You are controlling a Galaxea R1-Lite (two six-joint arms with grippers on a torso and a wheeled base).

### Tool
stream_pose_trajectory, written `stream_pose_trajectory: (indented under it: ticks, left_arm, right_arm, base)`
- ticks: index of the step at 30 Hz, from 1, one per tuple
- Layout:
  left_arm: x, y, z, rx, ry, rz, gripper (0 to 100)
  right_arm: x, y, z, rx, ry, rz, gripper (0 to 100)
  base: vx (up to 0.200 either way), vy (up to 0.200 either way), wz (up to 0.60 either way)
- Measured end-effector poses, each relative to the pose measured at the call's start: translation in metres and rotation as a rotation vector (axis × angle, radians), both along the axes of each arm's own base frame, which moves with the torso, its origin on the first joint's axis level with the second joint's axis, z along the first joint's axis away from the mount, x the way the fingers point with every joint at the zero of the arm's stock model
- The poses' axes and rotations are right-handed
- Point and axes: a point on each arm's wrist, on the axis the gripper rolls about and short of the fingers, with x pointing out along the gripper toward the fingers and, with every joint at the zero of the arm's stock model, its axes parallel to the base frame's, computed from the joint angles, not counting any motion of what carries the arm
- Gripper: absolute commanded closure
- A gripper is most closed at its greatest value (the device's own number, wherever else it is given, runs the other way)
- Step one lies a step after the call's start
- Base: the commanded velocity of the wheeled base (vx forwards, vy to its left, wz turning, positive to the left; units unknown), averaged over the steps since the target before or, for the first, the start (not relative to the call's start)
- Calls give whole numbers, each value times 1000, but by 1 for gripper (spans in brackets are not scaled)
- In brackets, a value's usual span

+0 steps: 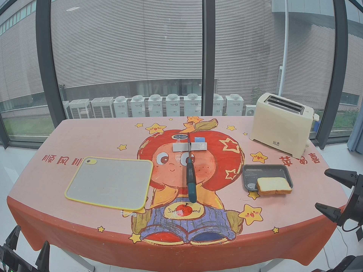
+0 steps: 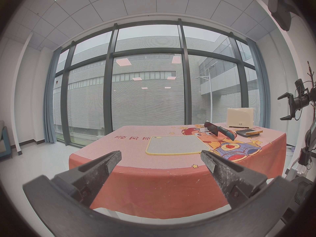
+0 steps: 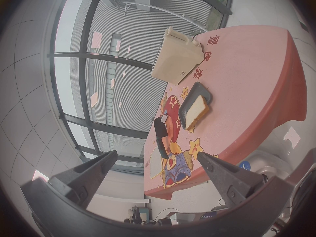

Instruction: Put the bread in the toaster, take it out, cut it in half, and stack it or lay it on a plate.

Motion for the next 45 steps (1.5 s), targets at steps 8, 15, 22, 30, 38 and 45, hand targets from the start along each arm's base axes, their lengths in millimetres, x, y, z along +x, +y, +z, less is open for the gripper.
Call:
stream_pose_trajectory:
  ticks: [8,15,22,30,38,45]
  left_arm:
    - [0,0,0,0,0,0,0]
    - [0,0,0,0,0,1,0]
    - [0,0,0,-1,0,0,0]
    - [0,0,0,0,0,1,0]
    - [0,0,0,0,0,0,0]
    - [0,0,0,0,0,1,0]
  right_arm:
    - [3,2,-4,-6,30,14,0]
    - [11,5,-9,-15,78,33,0]
    - [14,7,-11,-21,99,54,0]
    - [17,8,-16,-23,135,54,0]
    - [21,9,-24,-31,185,55,0]
    - [29,12,-25,-35,193,62,0]
  base:
    - [0,0,0]
    - [0,0,0]
    - [0,0,0]
    - [0,0,0]
    - [0,0,0]
    - [0,0,0]
